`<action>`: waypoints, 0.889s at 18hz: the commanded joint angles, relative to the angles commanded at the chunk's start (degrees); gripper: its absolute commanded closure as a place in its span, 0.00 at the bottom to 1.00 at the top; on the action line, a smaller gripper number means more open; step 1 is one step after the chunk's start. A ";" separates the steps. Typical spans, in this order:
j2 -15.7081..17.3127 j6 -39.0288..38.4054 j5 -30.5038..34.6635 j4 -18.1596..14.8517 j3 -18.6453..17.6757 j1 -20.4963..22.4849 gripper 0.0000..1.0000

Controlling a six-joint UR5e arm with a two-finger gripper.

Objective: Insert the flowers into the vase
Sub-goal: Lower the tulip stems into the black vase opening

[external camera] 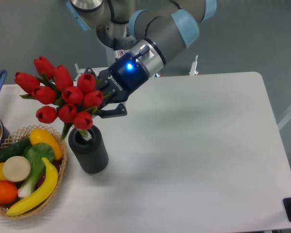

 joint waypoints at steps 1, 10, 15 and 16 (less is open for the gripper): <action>0.00 0.18 -0.09 0.00 -0.09 0.00 0.93; -3.25 4.57 0.09 -0.17 -0.62 -0.26 0.89; -3.34 7.38 0.35 -0.18 -3.42 0.00 0.85; -3.25 8.52 0.44 -0.18 -4.56 0.17 0.85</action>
